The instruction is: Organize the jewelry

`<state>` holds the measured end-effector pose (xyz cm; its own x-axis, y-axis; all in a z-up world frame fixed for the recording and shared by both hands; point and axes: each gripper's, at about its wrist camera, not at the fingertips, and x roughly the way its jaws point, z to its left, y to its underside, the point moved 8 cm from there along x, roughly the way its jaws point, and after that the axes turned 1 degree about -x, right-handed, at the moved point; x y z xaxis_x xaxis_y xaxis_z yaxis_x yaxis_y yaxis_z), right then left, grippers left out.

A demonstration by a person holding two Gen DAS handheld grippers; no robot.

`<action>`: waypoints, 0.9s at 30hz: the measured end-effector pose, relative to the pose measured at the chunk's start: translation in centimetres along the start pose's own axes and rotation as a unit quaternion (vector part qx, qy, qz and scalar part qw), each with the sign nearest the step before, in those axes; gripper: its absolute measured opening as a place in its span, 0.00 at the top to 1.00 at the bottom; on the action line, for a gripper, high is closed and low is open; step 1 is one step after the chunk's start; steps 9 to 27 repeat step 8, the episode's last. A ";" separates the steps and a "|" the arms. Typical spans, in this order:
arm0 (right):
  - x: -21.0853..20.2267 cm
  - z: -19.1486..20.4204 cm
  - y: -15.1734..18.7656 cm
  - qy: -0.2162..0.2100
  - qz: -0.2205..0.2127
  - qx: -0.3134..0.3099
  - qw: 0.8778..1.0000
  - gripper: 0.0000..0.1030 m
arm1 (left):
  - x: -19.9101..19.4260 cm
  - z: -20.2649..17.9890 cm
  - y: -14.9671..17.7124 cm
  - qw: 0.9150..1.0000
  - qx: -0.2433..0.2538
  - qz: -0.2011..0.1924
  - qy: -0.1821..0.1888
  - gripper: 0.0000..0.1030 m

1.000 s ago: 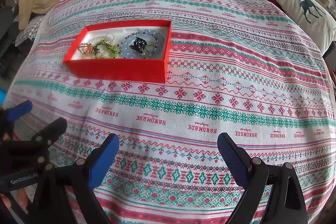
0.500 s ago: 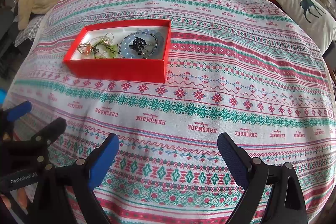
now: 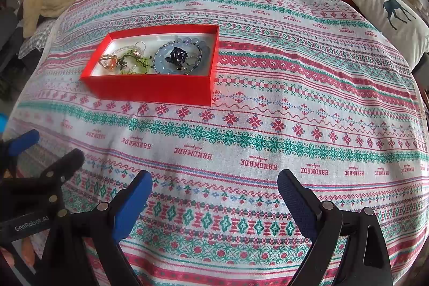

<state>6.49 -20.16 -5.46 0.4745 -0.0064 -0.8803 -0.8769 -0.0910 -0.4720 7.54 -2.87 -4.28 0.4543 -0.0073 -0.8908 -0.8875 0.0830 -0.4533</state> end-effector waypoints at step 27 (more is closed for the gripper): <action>0.3 0.2 0.2 0.004 0.001 0.001 1.000 0.07 | 0.3 0.0 0.5 1.000 0.005 -0.002 0.002 0.00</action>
